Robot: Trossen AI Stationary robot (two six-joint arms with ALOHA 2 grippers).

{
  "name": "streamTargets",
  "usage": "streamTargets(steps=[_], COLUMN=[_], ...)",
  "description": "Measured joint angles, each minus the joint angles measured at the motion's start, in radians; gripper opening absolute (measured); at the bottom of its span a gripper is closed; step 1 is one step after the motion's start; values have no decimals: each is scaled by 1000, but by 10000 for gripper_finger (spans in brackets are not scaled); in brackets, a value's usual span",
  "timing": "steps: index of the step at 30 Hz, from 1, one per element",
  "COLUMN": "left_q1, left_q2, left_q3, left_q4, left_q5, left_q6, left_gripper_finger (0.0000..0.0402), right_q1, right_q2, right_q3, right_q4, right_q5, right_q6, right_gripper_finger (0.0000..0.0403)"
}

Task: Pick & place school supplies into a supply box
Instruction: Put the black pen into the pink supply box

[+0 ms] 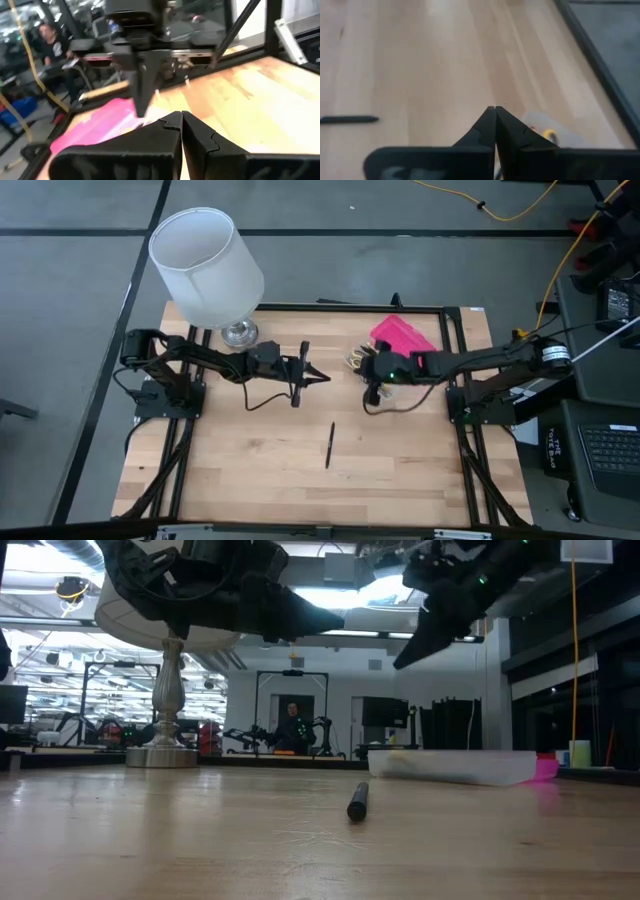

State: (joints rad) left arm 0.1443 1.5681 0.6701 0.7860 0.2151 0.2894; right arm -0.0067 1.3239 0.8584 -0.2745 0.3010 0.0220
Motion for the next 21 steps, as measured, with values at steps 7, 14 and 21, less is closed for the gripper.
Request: streamTargets(steps=[7, 14, 21], left_q1=[-119, -247, -368], left_q2=[0, 0, 1], left_q3=[13, 162, 351], left_q4=[-114, -585, -1027], left_q5=[-312, -570, -635], left_q6=[-99, -395, -770], left_gripper_finger=[3, 3, 3], right_q1=[56, 58, 58], right_q2=[1, 1, 1], right_q3=[-98, -98, -98], right_q4=[143, 222, 234], right_q5=[1, 2, 2], right_q6=[-10, -96, -125], right_gripper_finger=[15, 7, 28])
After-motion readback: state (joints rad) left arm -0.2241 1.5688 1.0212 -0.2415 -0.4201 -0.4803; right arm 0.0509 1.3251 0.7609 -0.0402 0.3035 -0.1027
